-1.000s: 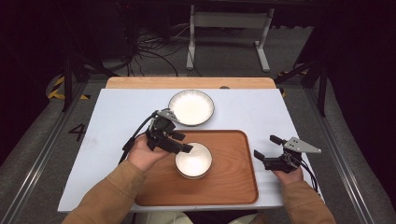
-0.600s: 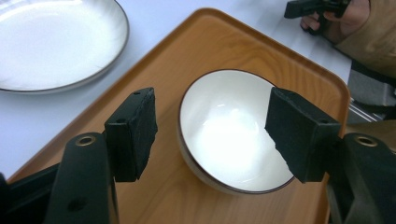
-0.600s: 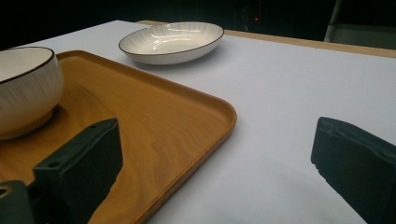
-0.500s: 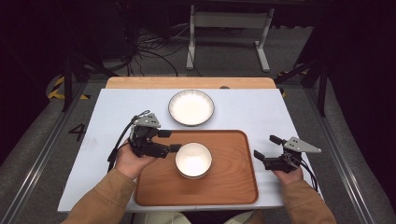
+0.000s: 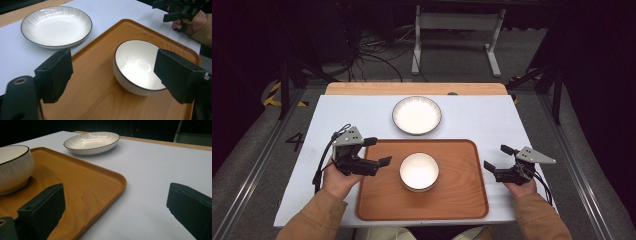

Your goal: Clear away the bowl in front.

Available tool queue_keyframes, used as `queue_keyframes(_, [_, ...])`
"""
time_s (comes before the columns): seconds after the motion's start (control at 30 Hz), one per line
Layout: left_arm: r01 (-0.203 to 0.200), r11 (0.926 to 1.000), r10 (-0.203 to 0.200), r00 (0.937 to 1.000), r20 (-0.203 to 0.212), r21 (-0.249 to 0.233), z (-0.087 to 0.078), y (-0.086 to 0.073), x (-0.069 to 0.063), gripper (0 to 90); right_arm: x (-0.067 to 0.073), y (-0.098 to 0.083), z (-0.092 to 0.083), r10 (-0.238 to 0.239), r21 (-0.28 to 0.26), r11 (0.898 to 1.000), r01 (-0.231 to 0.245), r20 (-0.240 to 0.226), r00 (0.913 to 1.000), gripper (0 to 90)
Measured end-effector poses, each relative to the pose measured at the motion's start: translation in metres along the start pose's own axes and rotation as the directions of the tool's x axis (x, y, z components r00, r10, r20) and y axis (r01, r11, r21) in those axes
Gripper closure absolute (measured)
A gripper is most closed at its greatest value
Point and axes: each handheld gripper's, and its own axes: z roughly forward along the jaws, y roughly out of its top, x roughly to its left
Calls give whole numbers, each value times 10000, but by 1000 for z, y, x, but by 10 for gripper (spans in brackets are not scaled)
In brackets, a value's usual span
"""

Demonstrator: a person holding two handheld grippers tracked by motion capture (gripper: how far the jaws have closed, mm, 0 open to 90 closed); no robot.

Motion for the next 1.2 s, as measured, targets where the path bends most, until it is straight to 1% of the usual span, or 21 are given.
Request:
queue_keyframes(0.1, [150,9996,-152,9999,-52,-246,-5,-8,2,142,0,0,0,-6,-7,10000,6,0,10000,24])
queue_keyframes(0.17, [155,9989,-164,9997,-191,-432,-7,-12,4,120,0,0,0,-10,-13,10000,10,-6,10000,24])
queue_keyframes(0.2, [94,9986,-106,9997,-221,-518,-9,-15,5,113,0,0,0,-9,-15,10000,9,-7,10000,23])
queue_keyframes(0.23, [177,9980,-192,9995,-247,-603,-10,-18,6,104,0,0,0,-10,-18,10000,10,-11,10000,23])
queue_keyframes(0.27, [177,9980,-192,9995,-247,-603,-10,-18,6,88,0,0,0,-10,-18,10000,10,-11,10000,23])
queue_keyframes(0.33, [234,9960,-266,9990,-367,-862,-12,-24,7,75,0,0,0,-25,-20,10000,25,-12,10000,23])
queue_keyframes(0.4, [400,9942,-434,9985,-326,-1003,-13,-30,8,60,0,0,0,-24,-23,10000,24,-14,10000,23])
queue_keyframes(0.43, [383,9934,-426,9984,-379,-1077,-14,-33,10,57,0,0,-1,8,-5,10000,-8,-14,10000,22])
queue_keyframes(0.47, [487,9924,-533,9979,-379,-1127,-14,-35,10,50,0,0,-1,11,-8,10000,-11,-16,10000,23])
queue_keyframes(0.5, [420,9920,-470,9981,-394,-1189,-15,-38,12,48,1,0,-1,20,-1,10000,-20,-10,10000,22])
queue_keyframes(0.53, [547,9904,-590,9978,-298,-1271,-16,-40,13,47,1,0,-1,20,-5,10000,-20,-12,10000,22])
queue_keyframes(0.57, [579,9891,-619,9978,-250,-1352,-16,-42,15,43,1,0,-1,23,-7,10000,-23,-14,10000,22])
queue_keyframes(0.63, [666,9860,-713,9971,-259,-1530,-18,-46,16,34,0,0,-1,24,-8,10000,-24,-15,10000,22])
queue_keyframes(0.7, [726,9828,-771,9968,-201,-1698,-19,-51,18,27,1,0,-1,24,-13,10000,-24,-17,10000,22])
queue_keyframes(0.73, [604,9813,-662,9975,-259,-1829,-19,-53,20,18,0,0,-1,25,-17,10000,-25,-19,10000,22])
queue_keyframes(0.87, [629,9780,-716,9967,-373,-1987,-18,-63,23,14,0,0,-1,13,-43,10000,-13,-28,10000,22])
queue_keyframes(0.93, [754,9760,-829,9961,-285,-2041,-18,-67,25,5,0,0,-1,12,-42,10000,-12,-32,10000,22])
queue_keyframes(1.0, [716,9741,-807,9962,-337,-2145,-17,-71,27,5,0,0,-1,15,-41,10000,-15,-34,10000,22])
queue_keyframes(1.03, [686,9744,-778,9964,-348,-2142,-17,-73,28,5,0,0,-1,17,-42,10000,-17,-34,10000,22])
queue_keyframes(1.1, [735,9740,-819,9962,-303,-2143,-16,-76,28,4,0,0,-1,18,-40,10000,-18,-44,10000,22])
queue_keyframes(1.2, [786,9707,-878,9957,-305,-2269,-15,-83,31,4,0,0,-1,6,-56,10000,-6,-27,10000,22])
